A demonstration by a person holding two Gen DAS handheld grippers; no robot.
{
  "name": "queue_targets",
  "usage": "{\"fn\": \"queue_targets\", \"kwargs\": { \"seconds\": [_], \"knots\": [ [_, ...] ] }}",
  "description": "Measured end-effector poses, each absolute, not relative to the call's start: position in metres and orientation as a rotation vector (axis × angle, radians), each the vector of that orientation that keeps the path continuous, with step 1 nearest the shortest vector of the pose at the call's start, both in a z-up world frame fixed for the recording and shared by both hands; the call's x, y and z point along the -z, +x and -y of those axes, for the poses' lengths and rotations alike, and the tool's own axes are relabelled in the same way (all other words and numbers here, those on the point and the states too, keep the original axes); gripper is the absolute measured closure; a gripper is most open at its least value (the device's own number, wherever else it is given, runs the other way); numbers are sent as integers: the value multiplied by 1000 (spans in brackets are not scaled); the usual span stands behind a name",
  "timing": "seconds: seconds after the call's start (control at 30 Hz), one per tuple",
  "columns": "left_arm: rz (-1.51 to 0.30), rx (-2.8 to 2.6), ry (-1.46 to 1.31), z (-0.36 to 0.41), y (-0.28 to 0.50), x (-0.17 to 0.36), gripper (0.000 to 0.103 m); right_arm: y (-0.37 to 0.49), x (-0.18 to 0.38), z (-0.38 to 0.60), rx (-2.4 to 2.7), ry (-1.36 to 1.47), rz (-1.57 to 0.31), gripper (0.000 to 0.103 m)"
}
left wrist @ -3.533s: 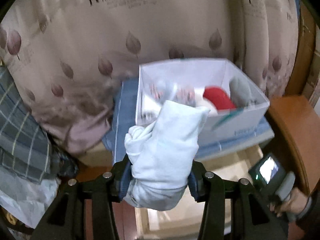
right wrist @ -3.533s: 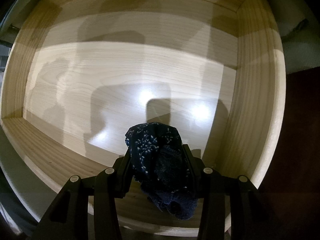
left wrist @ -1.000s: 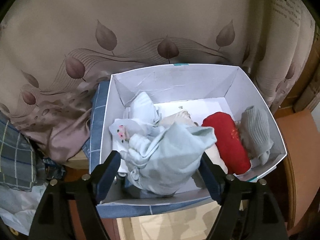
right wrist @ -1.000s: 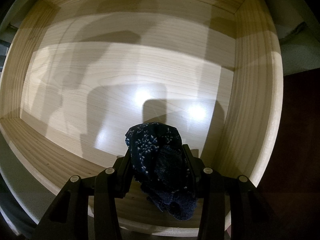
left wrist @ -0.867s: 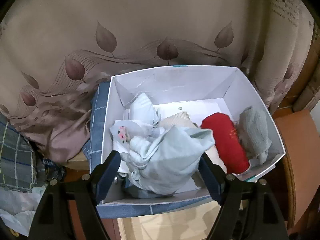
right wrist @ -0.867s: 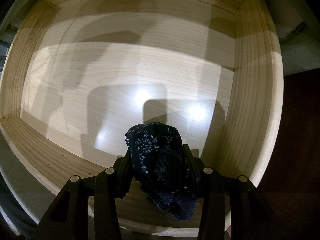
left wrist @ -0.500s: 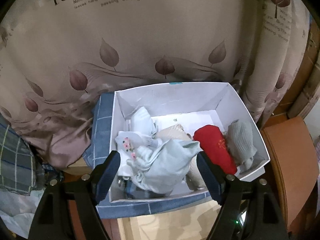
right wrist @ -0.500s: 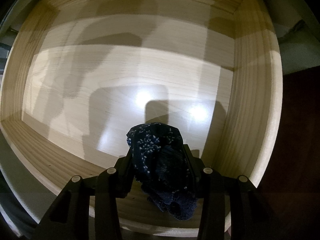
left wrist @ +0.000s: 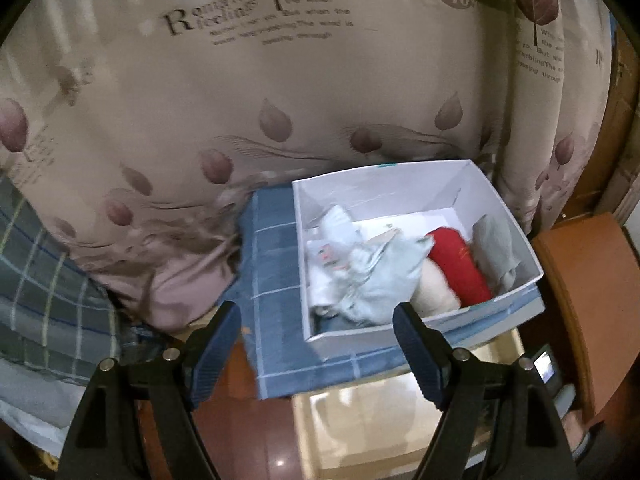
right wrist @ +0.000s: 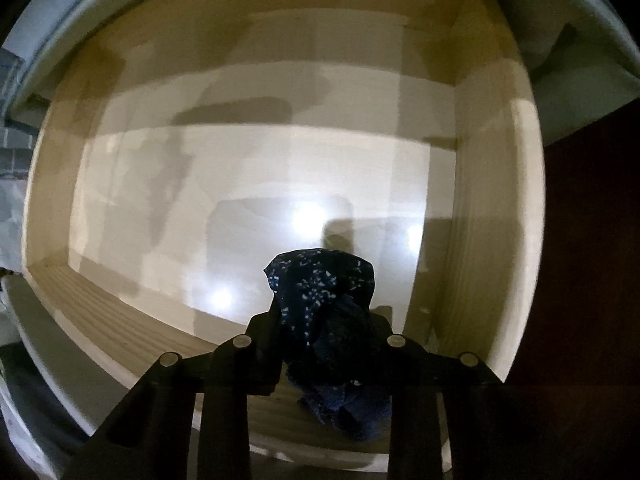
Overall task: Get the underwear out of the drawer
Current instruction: 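Move the left gripper back over the empty drawer, then carry the dark blue speckled sock with the right gripper into the white box and release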
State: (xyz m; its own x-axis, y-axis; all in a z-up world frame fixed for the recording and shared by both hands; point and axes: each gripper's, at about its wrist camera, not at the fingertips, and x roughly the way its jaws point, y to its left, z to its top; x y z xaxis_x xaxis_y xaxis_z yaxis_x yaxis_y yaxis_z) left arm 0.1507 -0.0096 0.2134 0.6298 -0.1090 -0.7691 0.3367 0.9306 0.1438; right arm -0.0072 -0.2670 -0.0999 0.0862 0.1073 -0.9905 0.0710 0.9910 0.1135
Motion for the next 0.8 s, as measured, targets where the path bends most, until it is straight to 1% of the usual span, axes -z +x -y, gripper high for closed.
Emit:
{"fn": "queue_targets", "kwargs": {
  "seconds": [0.13,0.33,0.43,0.63,0.8],
  "knots": [
    [-830,222,293,-9,132,-204,22,-13,88,278,-29,194,-1404,80],
    [-863,167,256,-29,106,-155,22,-25,57,276,-24,141,-1242,82],
    [-871,134,214,-37,95,-127,22,-28,34,270,-27,94,-1132,82],
    [-847,56,210,-31,75,-80,22,-38,-9,252,-44,59,-996,83],
    [-859,39,213,-19,62,-44,22,-37,-65,226,-91,19,-856,83]
  ]
}}
